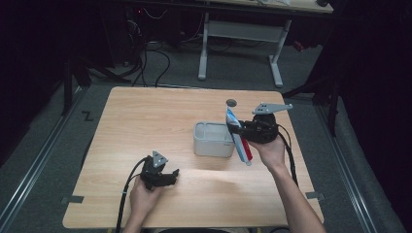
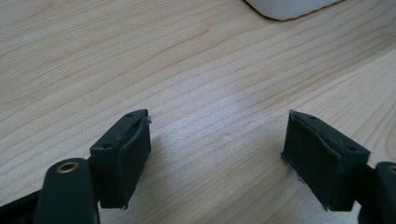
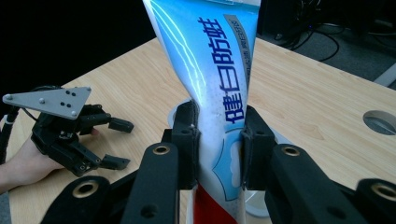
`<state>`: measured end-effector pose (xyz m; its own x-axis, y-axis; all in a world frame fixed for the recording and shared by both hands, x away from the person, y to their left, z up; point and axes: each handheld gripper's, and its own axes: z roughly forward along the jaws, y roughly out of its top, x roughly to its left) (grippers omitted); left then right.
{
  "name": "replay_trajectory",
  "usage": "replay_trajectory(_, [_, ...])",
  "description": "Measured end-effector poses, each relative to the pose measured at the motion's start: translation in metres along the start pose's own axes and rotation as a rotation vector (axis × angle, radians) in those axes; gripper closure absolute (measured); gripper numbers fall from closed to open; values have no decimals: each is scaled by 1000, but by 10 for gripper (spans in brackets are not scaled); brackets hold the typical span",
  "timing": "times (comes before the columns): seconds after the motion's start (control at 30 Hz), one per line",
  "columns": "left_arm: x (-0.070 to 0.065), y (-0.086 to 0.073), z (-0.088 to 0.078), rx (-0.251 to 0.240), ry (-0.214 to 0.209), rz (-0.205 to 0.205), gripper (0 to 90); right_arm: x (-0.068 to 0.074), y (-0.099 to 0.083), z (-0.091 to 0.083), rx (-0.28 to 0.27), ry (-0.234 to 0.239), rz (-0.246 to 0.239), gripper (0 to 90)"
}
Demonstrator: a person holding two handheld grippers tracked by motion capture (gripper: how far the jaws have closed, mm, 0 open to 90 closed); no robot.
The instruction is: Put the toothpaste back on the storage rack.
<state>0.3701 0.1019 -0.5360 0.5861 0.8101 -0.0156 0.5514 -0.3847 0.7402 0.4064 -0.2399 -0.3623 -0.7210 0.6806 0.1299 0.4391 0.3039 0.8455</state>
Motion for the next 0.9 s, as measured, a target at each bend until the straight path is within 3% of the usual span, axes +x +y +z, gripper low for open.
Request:
replay_trajectory(0.4, [0,0,0,0,0,0,236,-4,21,9,-32,14,17,722])
replay_trajectory(0.9, [0,0,0,1,0,2,232,-7,44,30,-34,-20,30,722])
